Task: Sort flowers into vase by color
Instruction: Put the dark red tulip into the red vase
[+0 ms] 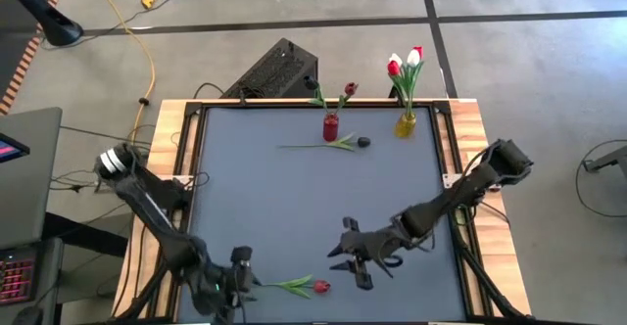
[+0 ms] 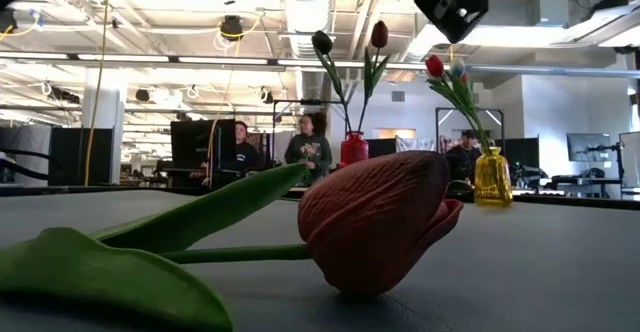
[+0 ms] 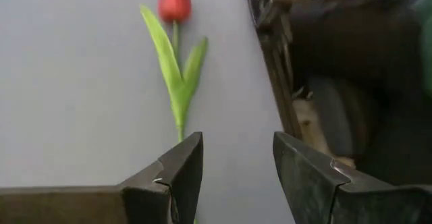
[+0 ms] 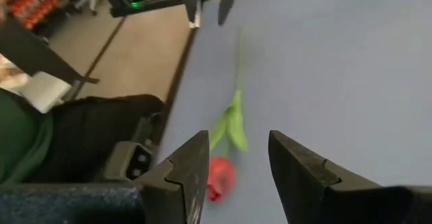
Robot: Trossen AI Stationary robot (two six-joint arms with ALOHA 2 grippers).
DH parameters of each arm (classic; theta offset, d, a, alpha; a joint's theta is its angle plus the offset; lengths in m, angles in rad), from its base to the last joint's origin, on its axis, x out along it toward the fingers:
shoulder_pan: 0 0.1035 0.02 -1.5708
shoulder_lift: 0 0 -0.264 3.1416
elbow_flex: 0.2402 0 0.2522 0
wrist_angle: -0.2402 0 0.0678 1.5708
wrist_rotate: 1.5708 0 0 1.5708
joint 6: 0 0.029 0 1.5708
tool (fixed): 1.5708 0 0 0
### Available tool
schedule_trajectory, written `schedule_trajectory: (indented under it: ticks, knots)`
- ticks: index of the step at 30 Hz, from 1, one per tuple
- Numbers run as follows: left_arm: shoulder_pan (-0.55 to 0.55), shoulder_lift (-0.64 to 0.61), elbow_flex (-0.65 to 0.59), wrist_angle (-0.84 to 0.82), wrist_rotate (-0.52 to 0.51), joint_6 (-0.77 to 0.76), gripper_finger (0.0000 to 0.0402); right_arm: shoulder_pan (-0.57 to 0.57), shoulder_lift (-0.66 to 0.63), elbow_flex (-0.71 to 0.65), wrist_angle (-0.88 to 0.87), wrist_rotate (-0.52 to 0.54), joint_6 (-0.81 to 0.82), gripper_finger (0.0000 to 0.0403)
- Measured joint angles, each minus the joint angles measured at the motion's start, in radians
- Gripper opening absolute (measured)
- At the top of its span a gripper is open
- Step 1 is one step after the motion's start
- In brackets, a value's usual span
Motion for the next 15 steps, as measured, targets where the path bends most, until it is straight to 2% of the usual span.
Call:
schedule_trajectory:
  ticks: [8, 15]
  knots:
    - [-0.028, 0.226, 0.158, -0.123, -0.022, -0.005, 0.0169, 0.080, 0.052, 0.000, 0.149, 0.073, 0.009, 0.0179]
    - [-0.043, 0.271, 0.160, -0.141, -0.051, -0.056, 0.0169, 0.140, 0.050, 0.000, 0.151, 0.195, 0.009, 0.0179]
